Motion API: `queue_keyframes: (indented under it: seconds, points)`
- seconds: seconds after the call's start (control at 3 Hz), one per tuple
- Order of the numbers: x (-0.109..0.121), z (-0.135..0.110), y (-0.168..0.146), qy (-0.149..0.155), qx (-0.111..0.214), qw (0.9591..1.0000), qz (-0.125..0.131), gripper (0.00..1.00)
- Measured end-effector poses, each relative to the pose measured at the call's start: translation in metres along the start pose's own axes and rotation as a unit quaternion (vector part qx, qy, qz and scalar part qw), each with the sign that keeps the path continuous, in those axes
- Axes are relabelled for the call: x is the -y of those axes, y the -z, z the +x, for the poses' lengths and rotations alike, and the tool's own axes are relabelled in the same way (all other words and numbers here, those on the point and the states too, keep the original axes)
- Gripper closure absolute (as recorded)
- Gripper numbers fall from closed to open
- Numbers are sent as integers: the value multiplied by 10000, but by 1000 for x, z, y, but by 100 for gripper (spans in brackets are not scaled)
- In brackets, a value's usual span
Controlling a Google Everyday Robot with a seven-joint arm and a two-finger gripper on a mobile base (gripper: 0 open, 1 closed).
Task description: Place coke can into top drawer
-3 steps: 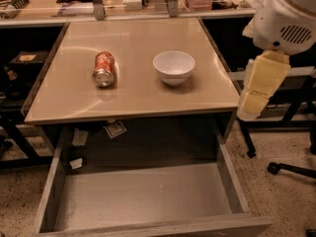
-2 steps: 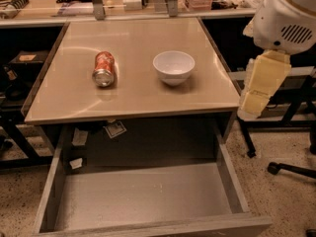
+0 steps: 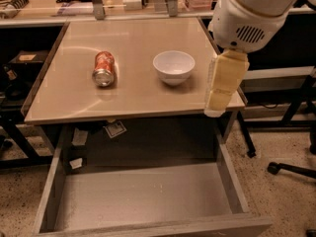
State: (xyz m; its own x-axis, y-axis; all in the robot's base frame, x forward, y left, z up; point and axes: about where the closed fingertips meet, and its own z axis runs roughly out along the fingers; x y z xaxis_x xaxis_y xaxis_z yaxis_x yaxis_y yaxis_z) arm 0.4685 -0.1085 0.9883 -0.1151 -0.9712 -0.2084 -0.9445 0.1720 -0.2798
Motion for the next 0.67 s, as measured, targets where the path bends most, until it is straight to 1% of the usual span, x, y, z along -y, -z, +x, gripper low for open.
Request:
queue_keyframes:
  seconds: [0.33,0.67]
  points:
    - [3,-26,-16,221,-80,9997,-35,0]
    - [1,-50,-30,484,-70,9988,-78,0]
